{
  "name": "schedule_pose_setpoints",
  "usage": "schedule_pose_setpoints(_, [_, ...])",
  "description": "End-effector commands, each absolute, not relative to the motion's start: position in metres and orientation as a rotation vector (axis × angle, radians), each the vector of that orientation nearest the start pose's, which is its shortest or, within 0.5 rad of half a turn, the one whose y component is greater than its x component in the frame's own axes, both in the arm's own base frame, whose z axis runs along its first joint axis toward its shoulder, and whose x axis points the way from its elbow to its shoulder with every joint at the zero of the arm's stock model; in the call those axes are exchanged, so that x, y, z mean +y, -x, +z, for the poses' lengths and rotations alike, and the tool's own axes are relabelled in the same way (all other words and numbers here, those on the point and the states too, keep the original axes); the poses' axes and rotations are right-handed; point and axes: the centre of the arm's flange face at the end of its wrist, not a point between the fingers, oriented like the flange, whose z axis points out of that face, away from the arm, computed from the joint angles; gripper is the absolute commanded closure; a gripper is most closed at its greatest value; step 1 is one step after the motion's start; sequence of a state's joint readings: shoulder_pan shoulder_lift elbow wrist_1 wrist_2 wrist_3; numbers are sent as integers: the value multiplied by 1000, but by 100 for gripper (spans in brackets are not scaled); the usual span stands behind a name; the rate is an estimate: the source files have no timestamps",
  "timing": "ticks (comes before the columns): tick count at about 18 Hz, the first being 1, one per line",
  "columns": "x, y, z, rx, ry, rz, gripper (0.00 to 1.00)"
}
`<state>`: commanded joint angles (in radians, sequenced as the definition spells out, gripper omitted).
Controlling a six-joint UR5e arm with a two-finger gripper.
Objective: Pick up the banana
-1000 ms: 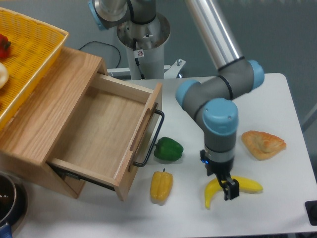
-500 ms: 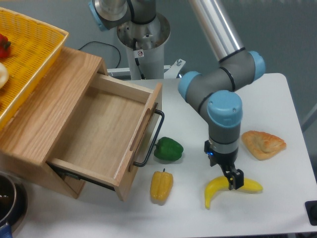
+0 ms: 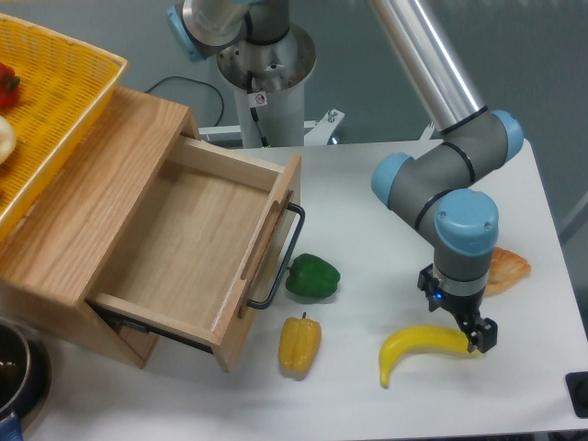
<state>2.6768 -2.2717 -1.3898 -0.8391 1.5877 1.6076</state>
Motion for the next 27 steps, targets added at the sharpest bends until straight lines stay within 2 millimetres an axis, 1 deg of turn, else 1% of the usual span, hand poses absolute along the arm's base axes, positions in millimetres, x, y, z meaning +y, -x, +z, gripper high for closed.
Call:
schedule_pose_setpoints(10, [449,598,181,770,3010,258,0])
schedule_pose_setpoints(13, [450,600,175,775,3011,249,0])
schedule_pose_setpoints(16, [450,600,174,775,3012,247,0])
schedule_pose_setpoints(17, [450,600,174,784,3008,247,0])
schedule_pose_setpoints(18, [450,601,173,828,3000,248,1])
schedule_pose_setpoints(20, [451,600,171,873,2992,244,9])
schedule_pose_setpoints(22, [452,599,171,878,2991,242,28])
schedule_pose_setpoints(23, [452,599,172,880,2990,244,38])
schedule_pose_setpoints(25, [451,598,175,880,2989,249,55])
schedule_pose_setpoints(27, [451,598,179,880,2988,256,66])
